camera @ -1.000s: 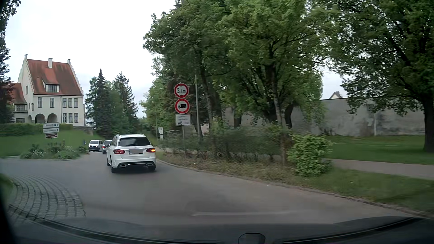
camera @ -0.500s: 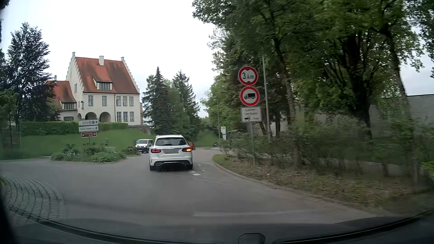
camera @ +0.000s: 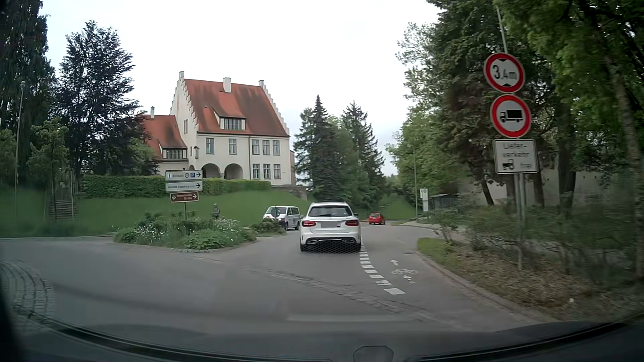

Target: Follow the waypoints while adhering to traffic rules and regulations

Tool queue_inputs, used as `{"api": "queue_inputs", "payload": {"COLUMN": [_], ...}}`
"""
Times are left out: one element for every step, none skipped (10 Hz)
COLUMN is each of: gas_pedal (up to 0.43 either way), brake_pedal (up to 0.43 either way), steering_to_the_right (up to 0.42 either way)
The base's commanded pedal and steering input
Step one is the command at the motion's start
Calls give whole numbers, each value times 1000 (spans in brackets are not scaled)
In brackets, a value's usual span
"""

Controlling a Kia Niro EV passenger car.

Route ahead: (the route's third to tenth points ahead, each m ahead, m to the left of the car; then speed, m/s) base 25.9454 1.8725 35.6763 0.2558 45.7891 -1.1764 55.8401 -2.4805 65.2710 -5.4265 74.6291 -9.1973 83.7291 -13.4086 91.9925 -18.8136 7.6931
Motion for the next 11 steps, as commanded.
{"api": "queue_inputs", "payload": {"gas_pedal": [177, 177, 177, 177, 189, 189, 189, 189, 197, 197, 197], "brake_pedal": [0, 0, 0, 0, 0, 0, 0, 0, 0, 0, 0], "steering_to_the_right": [-139, -94, -64, -33, -15, -4, 15, 25, 30, 30, 30]}}
